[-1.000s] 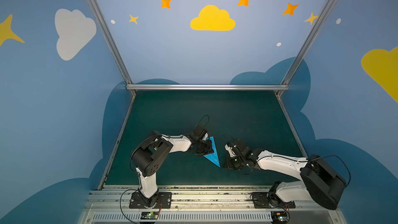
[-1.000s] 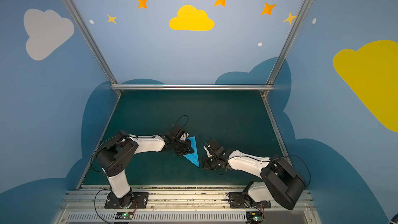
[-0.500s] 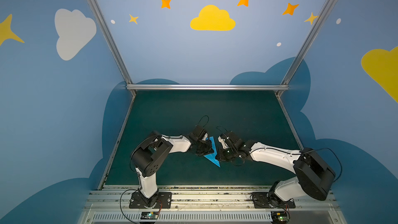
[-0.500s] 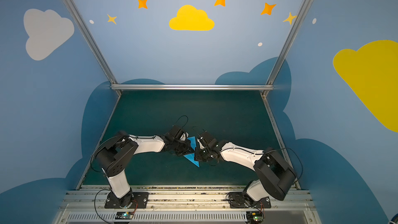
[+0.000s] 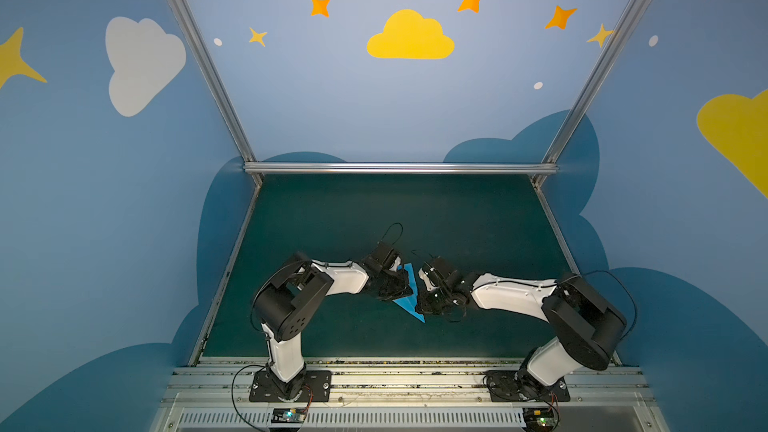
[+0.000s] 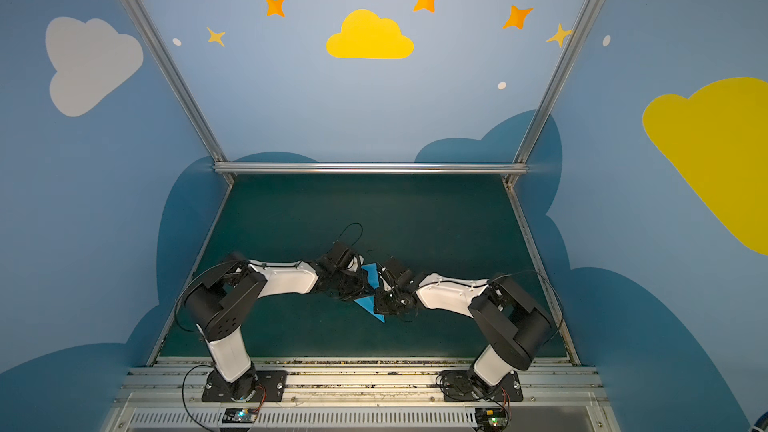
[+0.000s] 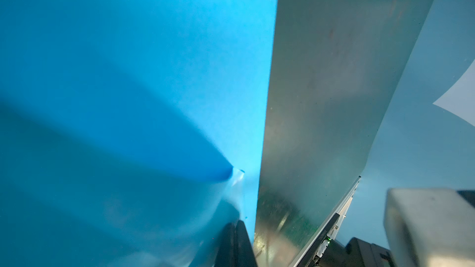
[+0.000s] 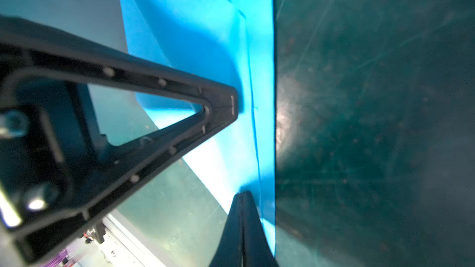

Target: Fold a paper plane with a square sheet of paper (fold left side to right side)

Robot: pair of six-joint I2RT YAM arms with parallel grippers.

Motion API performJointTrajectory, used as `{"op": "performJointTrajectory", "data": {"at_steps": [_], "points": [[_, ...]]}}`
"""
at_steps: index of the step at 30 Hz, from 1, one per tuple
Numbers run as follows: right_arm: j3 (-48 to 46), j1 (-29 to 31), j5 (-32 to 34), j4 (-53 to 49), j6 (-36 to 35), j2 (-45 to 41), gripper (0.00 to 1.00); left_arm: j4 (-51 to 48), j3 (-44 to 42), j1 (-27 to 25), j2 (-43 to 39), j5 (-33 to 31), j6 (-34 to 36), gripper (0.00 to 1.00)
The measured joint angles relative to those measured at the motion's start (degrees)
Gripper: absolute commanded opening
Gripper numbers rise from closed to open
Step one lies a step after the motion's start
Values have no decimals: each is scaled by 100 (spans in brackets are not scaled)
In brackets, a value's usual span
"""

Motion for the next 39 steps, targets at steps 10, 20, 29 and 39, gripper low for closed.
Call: {"op": "performJointTrajectory", "data": {"at_steps": [10, 20, 29, 39], "points": [[-278, -57, -87, 433, 2, -79, 0, -188, 2, 4, -129, -94, 249, 4], [-361, -87, -166, 605, 0, -83, 0, -645, -11, -105, -695, -179, 557, 4], [-415, -105, -216, 715, 2, -83, 0, -531, -236, -404, -570, -181, 538, 4], [-483, -107, -221, 824, 2, -105, 0, -402, -275, -319, -433, -223, 511, 4]]}}
